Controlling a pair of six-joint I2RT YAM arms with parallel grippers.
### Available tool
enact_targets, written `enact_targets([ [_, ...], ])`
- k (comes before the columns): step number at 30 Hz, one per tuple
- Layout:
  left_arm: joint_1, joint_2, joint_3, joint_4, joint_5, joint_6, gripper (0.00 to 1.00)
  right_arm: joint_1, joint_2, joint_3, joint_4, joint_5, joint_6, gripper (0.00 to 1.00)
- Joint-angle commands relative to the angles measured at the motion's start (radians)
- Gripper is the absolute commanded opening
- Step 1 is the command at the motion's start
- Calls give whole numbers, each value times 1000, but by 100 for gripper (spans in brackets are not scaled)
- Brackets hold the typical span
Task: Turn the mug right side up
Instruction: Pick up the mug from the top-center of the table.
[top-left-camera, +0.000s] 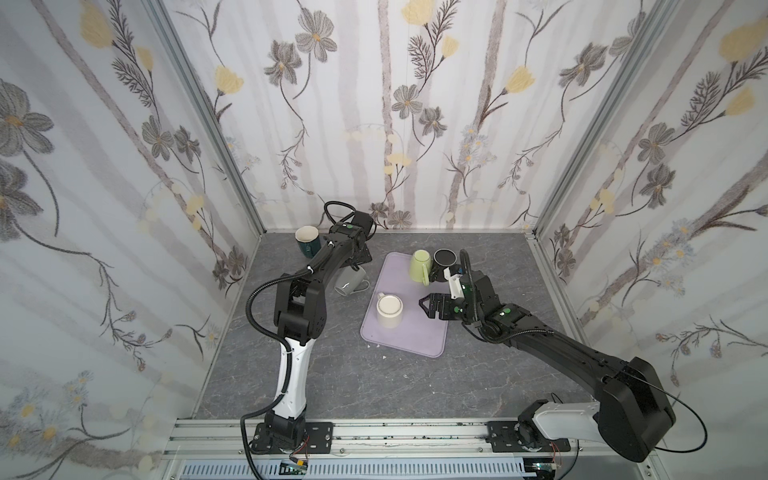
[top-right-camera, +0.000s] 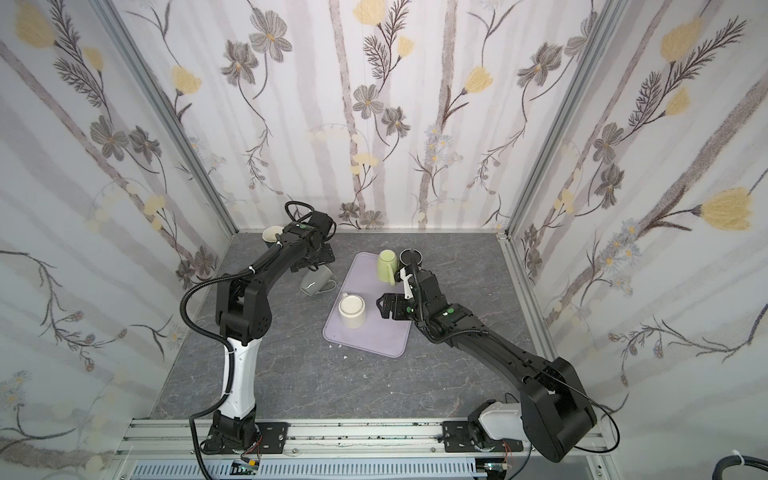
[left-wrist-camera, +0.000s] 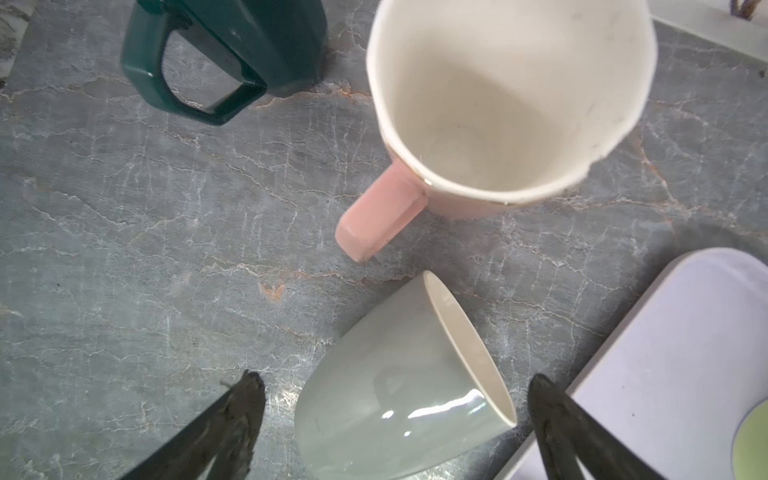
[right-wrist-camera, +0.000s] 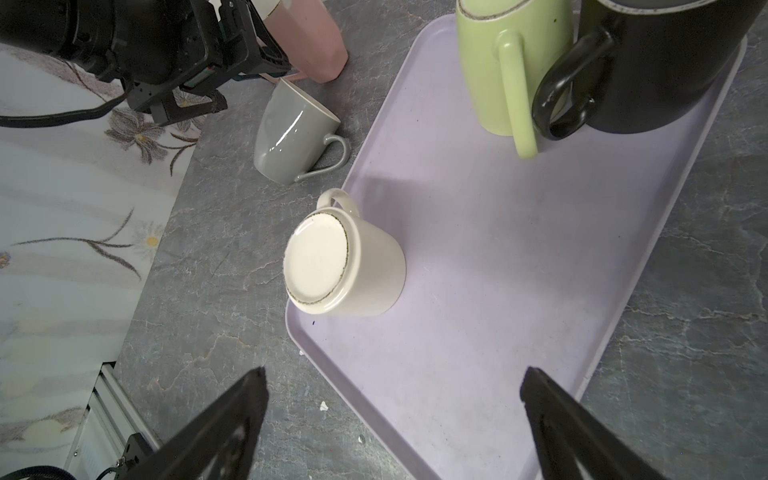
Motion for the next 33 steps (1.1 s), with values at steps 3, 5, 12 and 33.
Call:
enact_targets([
  [3,-26,49,35,-84,-84,15,100,-7,-26,-37,45,0,-27,96],
  [5,-27,62,39,-91,-83,7,100,-6,-38,-49,44,1,-28,96],
  [12,-35,80,41,-130,-123,19,100,-7,-74,-81,41,5,-30,96],
  [33,-99,-130,-362,75,-191,165,99,-6,-157,-165,22,16,1,95],
])
